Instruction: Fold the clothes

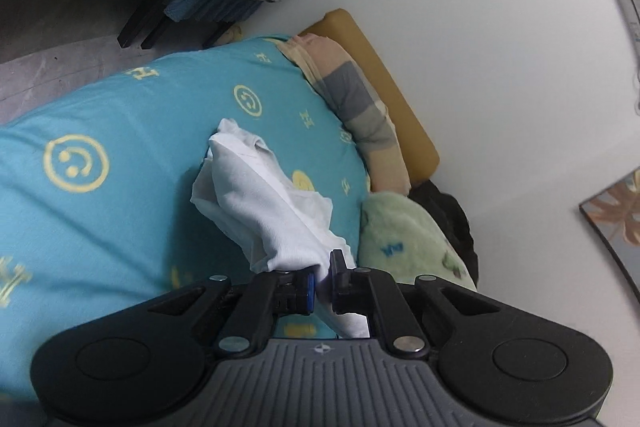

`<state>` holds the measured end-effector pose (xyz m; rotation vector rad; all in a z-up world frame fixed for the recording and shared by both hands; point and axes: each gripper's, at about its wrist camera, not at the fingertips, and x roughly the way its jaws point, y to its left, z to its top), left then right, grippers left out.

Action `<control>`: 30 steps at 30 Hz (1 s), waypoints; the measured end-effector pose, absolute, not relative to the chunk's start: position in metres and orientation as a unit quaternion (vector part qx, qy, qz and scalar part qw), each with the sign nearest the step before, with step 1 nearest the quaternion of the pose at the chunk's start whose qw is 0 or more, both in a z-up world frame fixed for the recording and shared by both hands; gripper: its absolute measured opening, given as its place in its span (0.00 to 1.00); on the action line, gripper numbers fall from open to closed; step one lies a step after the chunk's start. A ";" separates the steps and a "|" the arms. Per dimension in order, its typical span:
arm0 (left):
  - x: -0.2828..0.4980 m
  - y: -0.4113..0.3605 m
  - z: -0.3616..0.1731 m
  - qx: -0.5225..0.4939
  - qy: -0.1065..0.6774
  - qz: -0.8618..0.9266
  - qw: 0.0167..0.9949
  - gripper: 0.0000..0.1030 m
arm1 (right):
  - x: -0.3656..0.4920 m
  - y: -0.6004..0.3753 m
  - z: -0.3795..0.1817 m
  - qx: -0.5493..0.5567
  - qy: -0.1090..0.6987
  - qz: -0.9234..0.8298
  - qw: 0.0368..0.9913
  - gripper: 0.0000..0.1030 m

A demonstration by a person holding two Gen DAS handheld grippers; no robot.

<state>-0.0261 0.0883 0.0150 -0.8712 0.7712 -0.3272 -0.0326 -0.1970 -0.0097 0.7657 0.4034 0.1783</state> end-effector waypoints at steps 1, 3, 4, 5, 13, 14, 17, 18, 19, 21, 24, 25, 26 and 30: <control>-0.045 0.090 0.018 -0.407 0.364 -0.160 0.822 0.07 | -0.051 -0.196 -0.007 0.371 0.199 0.086 0.903 0.06; -0.090 0.097 0.025 -0.398 0.369 -0.172 0.822 0.07 | -0.092 -0.194 -0.007 0.371 0.200 0.083 0.903 0.06; -0.108 0.097 0.026 -0.394 0.372 -0.176 0.822 0.07 | -0.111 -0.193 -0.009 0.376 0.200 0.077 0.902 0.06; -0.122 0.097 0.024 -0.394 0.376 -0.178 0.819 0.07 | -0.128 -0.194 -0.012 0.387 0.201 0.069 0.897 0.06; -0.106 0.074 0.028 -0.374 0.386 -0.172 0.826 0.08 | -0.109 -0.207 -0.029 0.412 0.225 0.021 0.883 0.06; -0.089 0.068 0.030 -0.366 0.387 -0.168 0.829 0.08 | -0.092 -0.209 -0.030 0.407 0.228 0.017 0.884 0.06; -0.030 0.047 0.034 -0.333 0.391 -0.149 0.845 0.09 | -0.041 -0.214 -0.035 0.394 0.238 0.006 0.887 0.07; -0.008 0.041 0.031 -0.320 0.394 -0.141 0.850 0.10 | -0.024 -0.216 -0.037 0.390 0.242 0.002 0.888 0.07; 0.013 0.034 0.026 -0.310 0.397 -0.133 0.853 0.10 | -0.006 -0.217 -0.038 0.386 0.245 -0.002 0.889 0.07; 0.051 0.023 0.010 -0.283 0.406 -0.118 0.861 0.11 | 0.028 -0.221 -0.041 0.377 0.252 -0.010 0.891 0.07; 0.098 0.009 -0.022 -0.248 0.415 -0.110 0.868 0.11 | 0.078 -0.223 -0.067 0.361 0.277 -0.024 0.890 0.08; 0.109 0.007 -0.034 -0.242 0.418 -0.107 0.869 0.11 | 0.093 -0.224 -0.079 0.356 0.287 -0.028 0.889 0.08; 0.116 0.006 -0.045 -0.237 0.421 -0.104 0.869 0.11 | 0.104 -0.224 -0.092 0.351 0.298 -0.026 0.887 0.08; 0.133 0.011 -0.084 -0.268 0.435 -0.092 0.854 0.11 | 0.130 -0.228 -0.134 0.359 0.331 -0.013 0.873 0.08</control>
